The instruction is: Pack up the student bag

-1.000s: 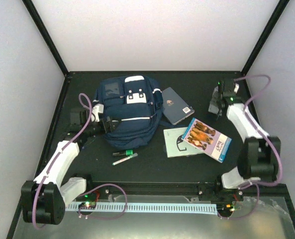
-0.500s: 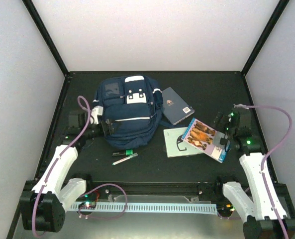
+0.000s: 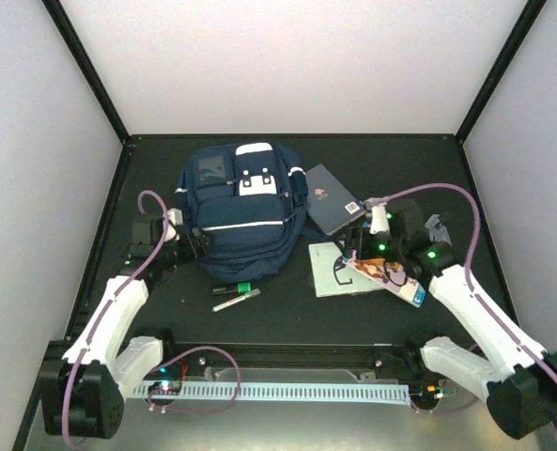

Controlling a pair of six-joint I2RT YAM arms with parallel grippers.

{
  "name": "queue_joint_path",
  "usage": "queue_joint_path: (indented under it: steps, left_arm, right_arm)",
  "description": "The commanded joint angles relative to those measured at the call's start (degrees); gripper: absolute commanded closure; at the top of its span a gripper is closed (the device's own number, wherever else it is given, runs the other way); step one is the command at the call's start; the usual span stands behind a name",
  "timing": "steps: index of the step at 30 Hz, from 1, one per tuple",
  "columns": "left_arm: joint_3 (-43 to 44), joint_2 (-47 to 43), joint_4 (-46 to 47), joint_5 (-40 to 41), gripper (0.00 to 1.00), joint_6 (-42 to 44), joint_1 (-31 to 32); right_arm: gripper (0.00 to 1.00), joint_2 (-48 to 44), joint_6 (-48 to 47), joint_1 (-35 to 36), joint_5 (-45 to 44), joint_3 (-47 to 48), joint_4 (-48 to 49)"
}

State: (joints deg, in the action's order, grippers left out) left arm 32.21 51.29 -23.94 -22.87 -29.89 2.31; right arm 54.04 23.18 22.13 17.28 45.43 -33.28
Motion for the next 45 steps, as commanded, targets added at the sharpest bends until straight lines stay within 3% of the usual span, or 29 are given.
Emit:
queue_joint_path:
  steps: [1,6,9,13,19,27,30,36,39,45]
  left_arm:
    - [-0.79,4.39,3.28,5.02,0.15,-4.60,-1.45]
    - [1.06,12.15,5.39,0.50,0.19,-5.74,-1.76]
    - [1.06,15.82,7.65,-2.90,0.23,-5.17,-1.82]
    - [0.88,18.40,8.75,-3.08,0.25,-4.12,-1.79]
    - [1.05,18.04,6.89,-0.81,0.25,-2.99,-1.80]
    - [2.87,15.32,1.58,1.87,0.25,0.04,-1.78]
    - [2.98,12.60,1.00,2.07,0.25,0.81,-1.78]
    - [3.07,7.42,2.68,-2.07,0.25,2.30,-1.82]
    - [3.32,5.41,3.61,-5.57,0.24,3.04,-1.74]
    - [7.84,2.57,0.22,-12.06,0.23,4.34,-1.46]
  right_arm:
    - [0.15,6.30,3.79,5.21,2.80,-2.38,11.81]
    - [0.19,17.64,6.33,8.81,0.60,-1.79,20.47]
    - [0.28,23.76,8.91,9.54,1.73,-0.96,26.78]
    - [0.30,31.88,11.79,10.83,0.96,1.95,32.47]
    - [0.38,44.40,14.73,11.09,-1.83,6.44,35.87]
    - [0.42,52.67,16.53,11.72,-1.94,10.11,38.96]
    - [0.55,54.66,16.54,12.25,-1.94,11.64,38.37]
    - [0.96,49.97,15.67,14.63,-1.28,13.53,35.19]
    - [0.98,44.50,13.04,14.72,0.43,14.27,32.03]
    - [0.98,33.41,1.08,14.50,-4.42,19.46,12.82]
